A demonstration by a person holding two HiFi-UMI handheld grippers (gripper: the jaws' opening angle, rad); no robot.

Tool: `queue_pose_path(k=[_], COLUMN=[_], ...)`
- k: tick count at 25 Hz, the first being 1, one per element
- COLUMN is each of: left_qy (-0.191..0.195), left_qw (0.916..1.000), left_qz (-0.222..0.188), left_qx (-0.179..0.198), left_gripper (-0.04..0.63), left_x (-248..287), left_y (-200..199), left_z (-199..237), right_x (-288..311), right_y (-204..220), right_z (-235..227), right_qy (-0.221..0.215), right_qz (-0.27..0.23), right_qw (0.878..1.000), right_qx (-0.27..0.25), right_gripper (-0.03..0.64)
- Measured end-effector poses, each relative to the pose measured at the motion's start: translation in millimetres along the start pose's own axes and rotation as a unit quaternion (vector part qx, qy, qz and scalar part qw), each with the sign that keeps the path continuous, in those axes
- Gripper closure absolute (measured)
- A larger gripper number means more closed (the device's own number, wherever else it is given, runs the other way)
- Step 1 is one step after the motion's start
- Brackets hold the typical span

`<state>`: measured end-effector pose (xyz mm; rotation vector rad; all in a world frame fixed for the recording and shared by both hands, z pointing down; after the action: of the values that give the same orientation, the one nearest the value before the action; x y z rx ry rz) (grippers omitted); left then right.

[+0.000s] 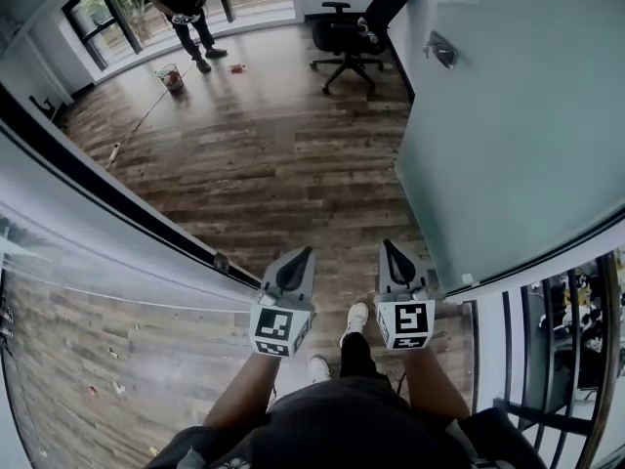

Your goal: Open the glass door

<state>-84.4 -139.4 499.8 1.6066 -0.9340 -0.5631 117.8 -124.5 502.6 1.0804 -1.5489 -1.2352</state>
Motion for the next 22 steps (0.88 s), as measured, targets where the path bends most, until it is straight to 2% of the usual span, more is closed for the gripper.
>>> queue_pose_path(k=[5, 9, 13, 18, 22], left_qy=[0.009, 0.011, -0.007, -0.033, -0.052], left_qw=[0.9998, 0.9997, 0.9993, 0.9988, 0.9982], left_qz=[-0.009, -0.019, -0.013, -0.012, -0.018], left_qx=[0.011, -0.011, -0.034, -0.034, -0.025], left_gripper=[0.597, 0.597, 0.597, 0.597, 0.597], left_x=[-71, -107, -133, -156, -174], left_y=[7, 7, 14, 10, 0], left_z=[-48, -68, -77, -100, -142], right_x=[-84, -126, -153, -185, -232], right_y=[32, 36, 37, 34, 42], right_z=[31, 44, 50, 46, 29], right_qy=[0.003, 0.013, 0.013, 0.009, 0.003], right_qz=[0.001, 0.001, -0.001, -0.018, -0.02], right_qw=[1.0, 1.0, 1.0, 1.0, 1.0], right_qx=[0.005, 0.005, 0.007, 0.005, -0.001], right_gripper=[0.601, 0.601, 0.601, 0.601, 0.601])
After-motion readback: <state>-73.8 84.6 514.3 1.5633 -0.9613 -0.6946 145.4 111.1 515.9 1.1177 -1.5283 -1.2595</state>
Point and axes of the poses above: the fingertips, and each gripper's own axes: x forward along the fingers, z to its left, y out of its underside, the point moved 8 cm from there along -x, backward along the fingers, and after that the axes turned 14 degrees about x, right-handed, at the moved point
